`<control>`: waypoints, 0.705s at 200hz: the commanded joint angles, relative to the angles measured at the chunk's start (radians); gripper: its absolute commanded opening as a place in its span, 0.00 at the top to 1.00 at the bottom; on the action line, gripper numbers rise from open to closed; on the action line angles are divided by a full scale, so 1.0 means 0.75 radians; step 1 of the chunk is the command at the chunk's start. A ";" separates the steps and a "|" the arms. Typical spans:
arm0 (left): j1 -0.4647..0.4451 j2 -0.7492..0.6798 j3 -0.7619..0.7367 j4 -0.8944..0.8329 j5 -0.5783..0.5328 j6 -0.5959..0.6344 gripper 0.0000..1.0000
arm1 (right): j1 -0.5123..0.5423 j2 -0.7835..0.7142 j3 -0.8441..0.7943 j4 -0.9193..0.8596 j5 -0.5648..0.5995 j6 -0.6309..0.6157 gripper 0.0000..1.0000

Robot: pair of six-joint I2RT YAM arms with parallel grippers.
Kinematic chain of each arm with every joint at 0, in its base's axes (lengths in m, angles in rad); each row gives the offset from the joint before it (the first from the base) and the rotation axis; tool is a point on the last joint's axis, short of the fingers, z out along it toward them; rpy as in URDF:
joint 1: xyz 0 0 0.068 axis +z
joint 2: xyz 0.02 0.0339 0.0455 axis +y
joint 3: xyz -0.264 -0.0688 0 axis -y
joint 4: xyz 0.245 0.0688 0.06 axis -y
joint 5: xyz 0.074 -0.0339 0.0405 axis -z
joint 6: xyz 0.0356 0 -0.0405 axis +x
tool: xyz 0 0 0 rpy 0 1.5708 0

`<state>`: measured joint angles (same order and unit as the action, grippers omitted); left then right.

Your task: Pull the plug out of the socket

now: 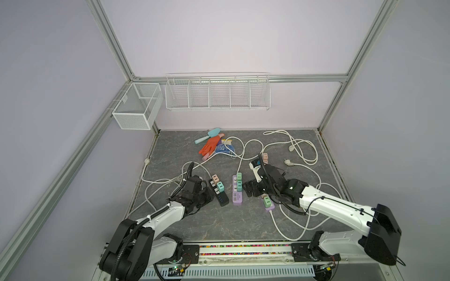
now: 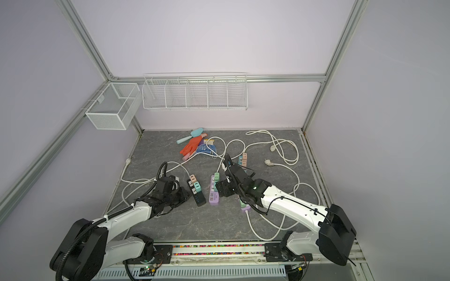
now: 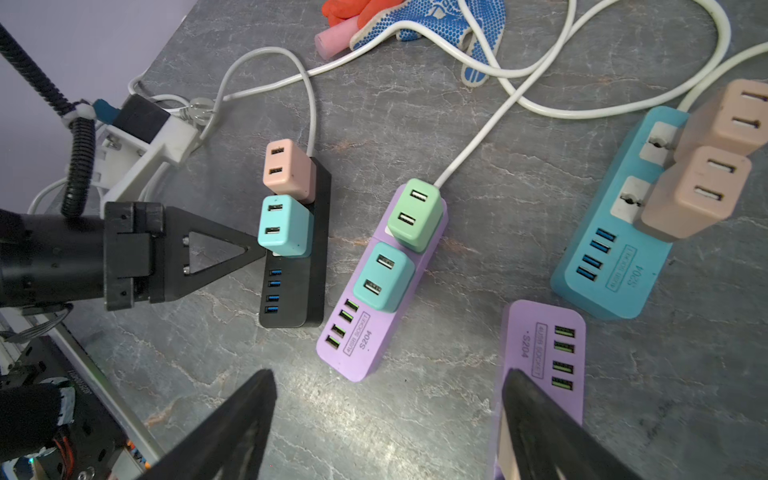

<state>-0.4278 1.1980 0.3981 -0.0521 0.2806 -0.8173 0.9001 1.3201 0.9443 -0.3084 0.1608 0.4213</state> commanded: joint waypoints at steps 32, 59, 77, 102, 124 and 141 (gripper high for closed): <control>-0.005 -0.137 0.056 -0.169 -0.158 -0.030 0.77 | 0.097 0.152 0.169 -0.053 0.031 -0.085 0.12; -0.004 -0.170 0.038 -0.140 -0.228 -0.059 0.70 | 0.140 0.264 0.271 -0.069 0.039 -0.091 0.12; -0.004 -0.184 0.041 -0.130 -0.262 -0.070 0.70 | 0.171 0.342 0.336 -0.074 0.044 -0.103 0.12; 0.000 -0.183 0.037 -0.072 -0.296 -0.089 0.67 | 0.193 0.452 0.425 -0.093 0.057 -0.117 0.12; 0.005 -0.145 0.059 -0.057 -0.312 -0.093 0.66 | 0.193 0.539 0.502 -0.123 0.066 -0.114 0.12; 0.007 -0.105 0.072 -0.035 -0.310 -0.097 0.65 | 0.193 0.598 0.554 -0.135 0.070 -0.116 0.12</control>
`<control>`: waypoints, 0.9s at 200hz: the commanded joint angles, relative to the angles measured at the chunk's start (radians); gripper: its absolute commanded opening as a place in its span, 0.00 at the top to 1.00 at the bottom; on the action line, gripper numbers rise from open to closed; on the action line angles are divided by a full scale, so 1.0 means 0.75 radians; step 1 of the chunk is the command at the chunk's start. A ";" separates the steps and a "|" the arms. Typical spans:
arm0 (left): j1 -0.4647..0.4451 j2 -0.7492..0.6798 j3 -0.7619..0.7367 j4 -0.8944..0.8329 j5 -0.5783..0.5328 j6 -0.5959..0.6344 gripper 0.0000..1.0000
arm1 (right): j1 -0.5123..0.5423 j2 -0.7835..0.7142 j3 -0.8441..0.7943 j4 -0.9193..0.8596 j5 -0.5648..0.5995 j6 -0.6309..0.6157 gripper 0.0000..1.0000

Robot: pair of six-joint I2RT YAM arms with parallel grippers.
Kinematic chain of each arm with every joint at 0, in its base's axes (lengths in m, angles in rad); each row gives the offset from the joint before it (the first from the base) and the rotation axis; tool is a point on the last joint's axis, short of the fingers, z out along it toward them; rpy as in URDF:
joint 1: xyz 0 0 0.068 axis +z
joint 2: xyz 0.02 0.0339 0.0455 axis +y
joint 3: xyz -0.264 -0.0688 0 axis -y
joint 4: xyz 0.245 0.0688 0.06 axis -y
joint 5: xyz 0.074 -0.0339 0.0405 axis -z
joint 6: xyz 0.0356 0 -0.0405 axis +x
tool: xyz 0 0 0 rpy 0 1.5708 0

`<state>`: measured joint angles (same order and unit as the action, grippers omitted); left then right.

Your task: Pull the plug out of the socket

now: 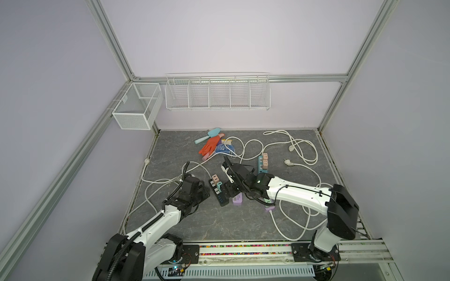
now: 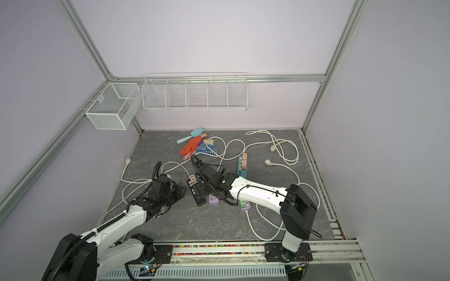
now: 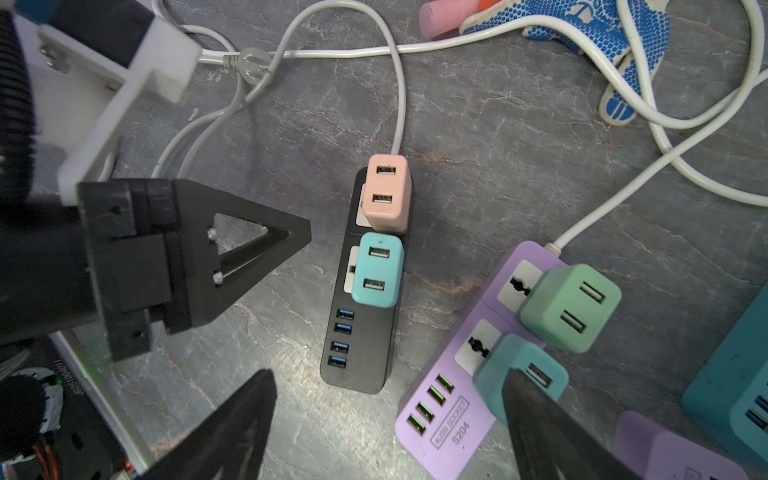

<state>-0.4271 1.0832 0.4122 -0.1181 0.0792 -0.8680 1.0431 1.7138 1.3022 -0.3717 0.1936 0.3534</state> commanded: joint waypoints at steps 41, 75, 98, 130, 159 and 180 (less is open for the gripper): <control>0.021 0.127 0.056 0.143 0.002 -0.043 0.63 | -0.005 0.176 0.154 -0.078 0.056 -0.019 0.12; 0.027 0.186 0.047 0.159 -0.023 -0.060 0.62 | -0.023 0.262 0.231 -0.106 0.019 -0.035 0.10; 0.030 0.233 0.082 0.151 0.033 -0.056 0.62 | -0.039 0.307 0.251 -0.103 -0.020 -0.030 0.05; 0.030 0.311 0.121 0.185 0.112 -0.030 0.63 | -0.059 0.351 0.276 -0.103 -0.029 -0.038 0.06; 0.030 0.372 0.132 0.218 0.152 -0.037 0.67 | -0.073 0.375 0.294 -0.092 -0.075 -0.043 0.13; 0.029 0.394 0.127 0.221 0.163 -0.041 0.68 | -0.073 0.402 0.323 -0.106 -0.070 -0.049 0.17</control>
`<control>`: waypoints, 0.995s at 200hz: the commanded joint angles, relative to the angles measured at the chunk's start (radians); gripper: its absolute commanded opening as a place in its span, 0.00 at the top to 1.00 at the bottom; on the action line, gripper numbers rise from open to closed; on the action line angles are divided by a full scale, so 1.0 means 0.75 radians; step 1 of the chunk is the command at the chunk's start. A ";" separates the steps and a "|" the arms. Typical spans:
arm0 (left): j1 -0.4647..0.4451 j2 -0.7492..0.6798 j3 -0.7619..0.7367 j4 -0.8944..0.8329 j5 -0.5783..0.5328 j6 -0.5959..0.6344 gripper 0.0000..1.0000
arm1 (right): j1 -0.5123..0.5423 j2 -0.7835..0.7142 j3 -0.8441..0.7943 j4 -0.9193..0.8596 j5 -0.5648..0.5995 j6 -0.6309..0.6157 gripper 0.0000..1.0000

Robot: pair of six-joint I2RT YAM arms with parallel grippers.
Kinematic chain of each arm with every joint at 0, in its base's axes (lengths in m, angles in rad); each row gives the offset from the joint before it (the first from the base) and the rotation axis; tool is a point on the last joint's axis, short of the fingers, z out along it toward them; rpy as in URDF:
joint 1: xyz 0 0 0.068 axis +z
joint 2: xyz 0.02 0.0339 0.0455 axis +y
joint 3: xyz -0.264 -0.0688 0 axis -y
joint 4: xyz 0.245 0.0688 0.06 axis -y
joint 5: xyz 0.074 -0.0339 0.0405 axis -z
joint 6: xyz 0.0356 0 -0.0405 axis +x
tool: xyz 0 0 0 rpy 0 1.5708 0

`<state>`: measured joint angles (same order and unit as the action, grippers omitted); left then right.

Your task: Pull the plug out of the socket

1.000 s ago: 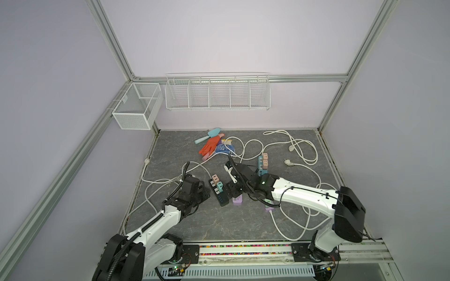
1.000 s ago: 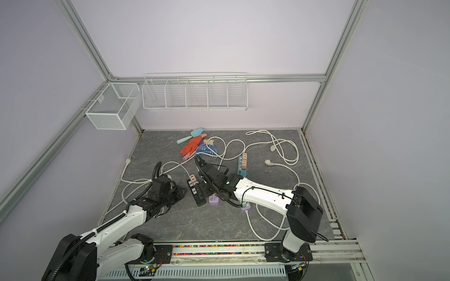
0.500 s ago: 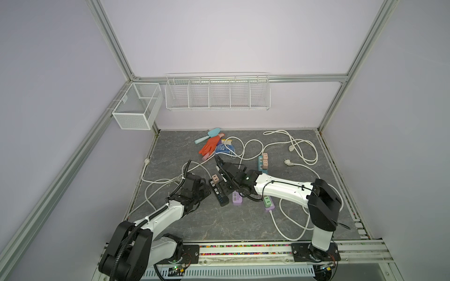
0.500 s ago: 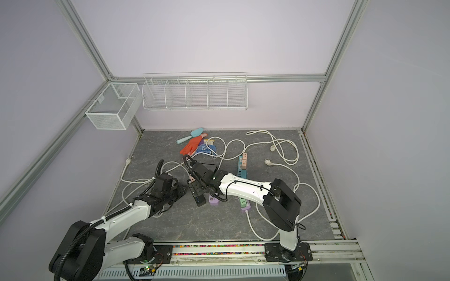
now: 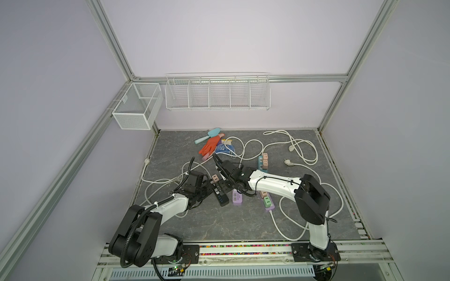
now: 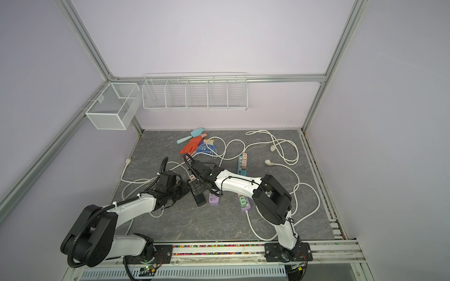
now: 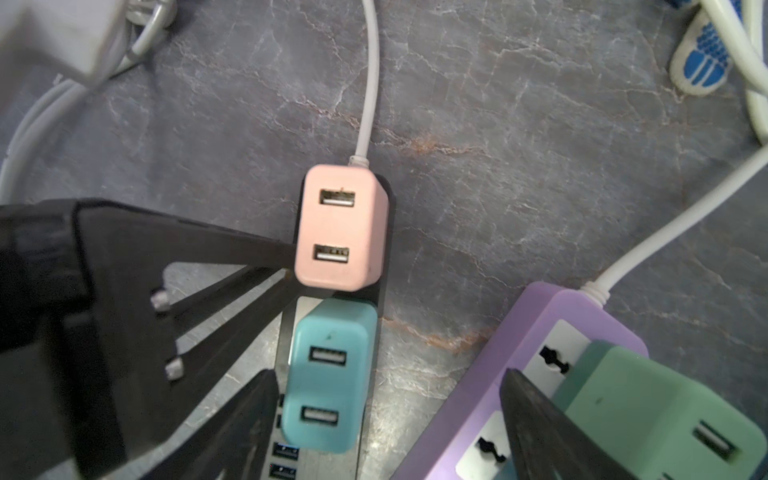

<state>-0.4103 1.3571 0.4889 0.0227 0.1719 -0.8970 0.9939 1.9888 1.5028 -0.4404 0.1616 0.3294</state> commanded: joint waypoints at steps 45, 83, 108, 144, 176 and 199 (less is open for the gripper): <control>0.008 -0.002 -0.010 0.011 0.042 0.001 0.70 | -0.008 0.073 0.084 -0.012 -0.059 -0.016 0.25; 0.007 -0.012 -0.033 0.001 0.060 0.000 0.71 | -0.005 0.097 0.102 -0.014 -0.071 -0.008 0.33; 0.007 -0.028 -0.058 -0.015 0.066 0.002 0.71 | -0.003 0.107 0.107 -0.027 -0.074 -0.002 0.37; 0.006 -0.063 -0.086 -0.054 0.032 0.009 0.71 | 0.012 0.120 0.110 -0.030 -0.077 -0.001 0.43; 0.006 -0.059 -0.089 -0.037 0.058 0.012 0.71 | 0.015 0.127 0.114 -0.032 -0.070 -0.001 0.47; 0.002 -0.047 -0.097 0.007 0.091 0.016 0.71 | 0.020 0.132 0.120 -0.035 -0.066 -0.006 0.51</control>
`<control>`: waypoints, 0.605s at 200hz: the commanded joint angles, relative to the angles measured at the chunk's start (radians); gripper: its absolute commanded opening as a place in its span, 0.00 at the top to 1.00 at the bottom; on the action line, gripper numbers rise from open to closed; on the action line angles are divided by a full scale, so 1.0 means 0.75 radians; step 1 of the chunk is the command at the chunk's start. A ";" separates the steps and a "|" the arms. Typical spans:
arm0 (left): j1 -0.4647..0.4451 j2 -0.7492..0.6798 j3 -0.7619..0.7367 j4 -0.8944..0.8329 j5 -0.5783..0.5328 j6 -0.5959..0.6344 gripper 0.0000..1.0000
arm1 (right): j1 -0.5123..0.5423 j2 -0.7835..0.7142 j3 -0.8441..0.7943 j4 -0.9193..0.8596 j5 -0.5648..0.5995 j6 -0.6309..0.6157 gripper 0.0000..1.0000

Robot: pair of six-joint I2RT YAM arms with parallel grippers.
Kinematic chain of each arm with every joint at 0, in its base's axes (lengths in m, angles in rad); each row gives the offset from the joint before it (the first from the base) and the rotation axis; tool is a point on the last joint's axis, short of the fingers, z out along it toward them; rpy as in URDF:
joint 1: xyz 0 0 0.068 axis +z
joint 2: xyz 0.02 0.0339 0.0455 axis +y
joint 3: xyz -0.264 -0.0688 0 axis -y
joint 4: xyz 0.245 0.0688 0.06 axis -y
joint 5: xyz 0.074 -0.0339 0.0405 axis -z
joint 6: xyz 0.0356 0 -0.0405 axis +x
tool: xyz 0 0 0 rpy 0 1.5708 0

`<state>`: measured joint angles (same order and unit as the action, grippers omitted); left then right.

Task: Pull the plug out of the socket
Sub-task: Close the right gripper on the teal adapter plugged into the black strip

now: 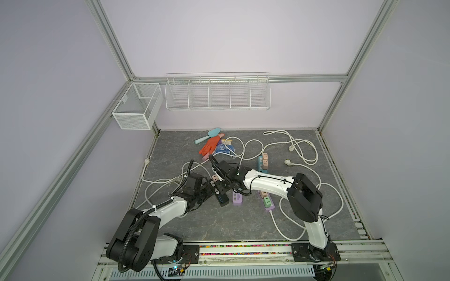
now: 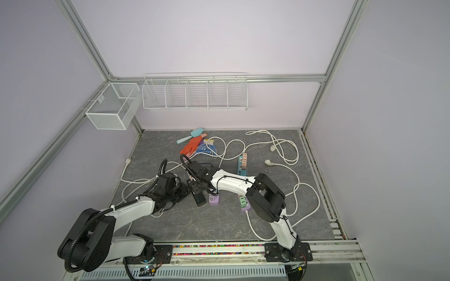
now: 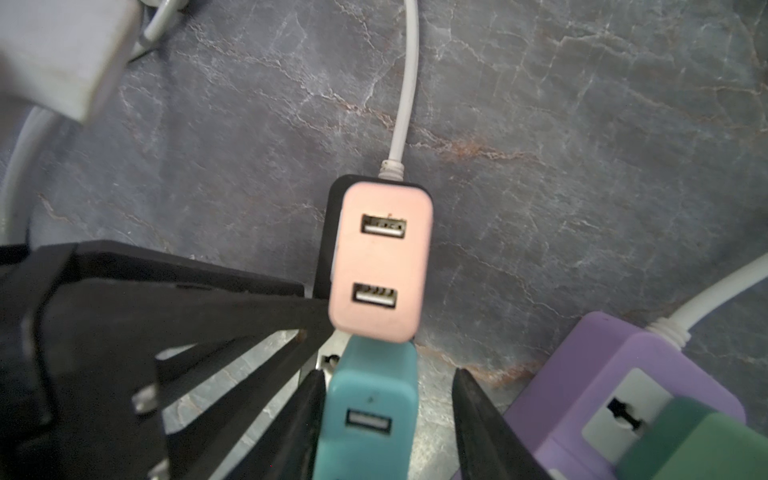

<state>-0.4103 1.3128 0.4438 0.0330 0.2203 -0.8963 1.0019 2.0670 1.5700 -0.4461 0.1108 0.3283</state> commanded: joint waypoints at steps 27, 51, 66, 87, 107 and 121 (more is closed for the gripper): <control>-0.026 0.024 -0.021 0.010 0.032 0.012 0.70 | 0.015 0.038 0.032 -0.027 0.007 -0.006 0.54; -0.038 0.047 -0.018 0.053 0.065 0.008 0.70 | 0.015 0.052 0.045 -0.038 0.004 -0.013 0.57; -0.038 0.056 -0.017 0.053 0.067 0.008 0.70 | 0.016 0.053 0.048 -0.041 0.008 -0.016 0.60; -0.039 0.064 -0.016 0.008 0.027 0.007 0.70 | 0.020 0.059 0.051 -0.043 0.008 -0.022 0.61; -0.040 0.058 -0.024 -0.035 -0.010 0.003 0.72 | 0.021 0.060 0.052 -0.049 0.011 -0.026 0.62; -0.038 0.054 -0.038 -0.037 -0.023 0.004 0.73 | 0.022 0.060 0.053 -0.053 0.013 -0.028 0.64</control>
<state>-0.4332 1.3380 0.4385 0.0769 0.2527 -0.8970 1.0107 2.0823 1.5879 -0.4572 0.1120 0.3229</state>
